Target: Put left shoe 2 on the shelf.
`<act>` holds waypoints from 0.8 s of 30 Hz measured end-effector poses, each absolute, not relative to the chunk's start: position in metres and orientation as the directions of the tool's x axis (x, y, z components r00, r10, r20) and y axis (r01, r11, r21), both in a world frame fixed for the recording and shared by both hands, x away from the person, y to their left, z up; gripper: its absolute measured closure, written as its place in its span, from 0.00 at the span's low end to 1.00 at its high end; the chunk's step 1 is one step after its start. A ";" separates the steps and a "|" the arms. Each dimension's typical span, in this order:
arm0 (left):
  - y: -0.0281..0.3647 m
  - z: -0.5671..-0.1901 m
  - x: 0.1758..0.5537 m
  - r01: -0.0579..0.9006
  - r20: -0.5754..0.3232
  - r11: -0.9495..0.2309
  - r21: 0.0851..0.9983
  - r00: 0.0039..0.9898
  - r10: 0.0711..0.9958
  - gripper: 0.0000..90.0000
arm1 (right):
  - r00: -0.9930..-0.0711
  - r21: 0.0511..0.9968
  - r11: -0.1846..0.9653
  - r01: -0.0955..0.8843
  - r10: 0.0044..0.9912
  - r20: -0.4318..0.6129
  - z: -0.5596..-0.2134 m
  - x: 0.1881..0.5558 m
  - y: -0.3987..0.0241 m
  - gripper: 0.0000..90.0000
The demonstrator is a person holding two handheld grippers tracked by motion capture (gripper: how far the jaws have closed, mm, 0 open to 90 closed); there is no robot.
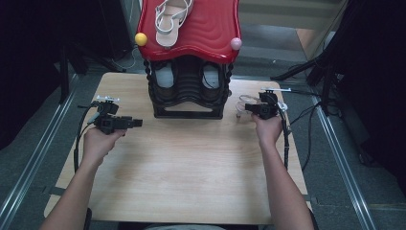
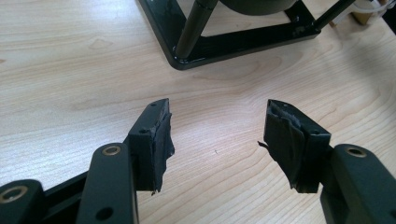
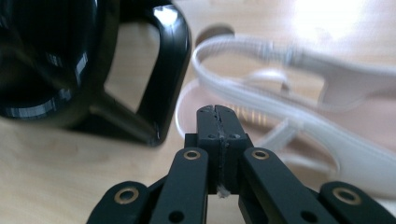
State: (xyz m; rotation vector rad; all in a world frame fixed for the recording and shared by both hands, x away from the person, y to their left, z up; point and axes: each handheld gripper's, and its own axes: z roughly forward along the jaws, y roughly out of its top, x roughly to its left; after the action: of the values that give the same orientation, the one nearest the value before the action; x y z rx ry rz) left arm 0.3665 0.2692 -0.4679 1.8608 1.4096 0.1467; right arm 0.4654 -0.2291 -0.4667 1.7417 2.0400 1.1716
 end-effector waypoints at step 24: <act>0.268 -0.478 0.370 0.785 -0.383 -0.069 0.616 0.375 0.844 0.45 | -0.262 0.597 0.036 0.802 0.918 0.298 -0.472 0.462 -0.242 1.00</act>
State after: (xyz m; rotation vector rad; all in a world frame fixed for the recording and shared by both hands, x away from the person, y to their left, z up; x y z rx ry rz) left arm 0.3697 0.2679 -0.4778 1.8530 1.4160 0.0957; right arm 0.4620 -0.2422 -0.4719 1.7952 2.1328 1.0354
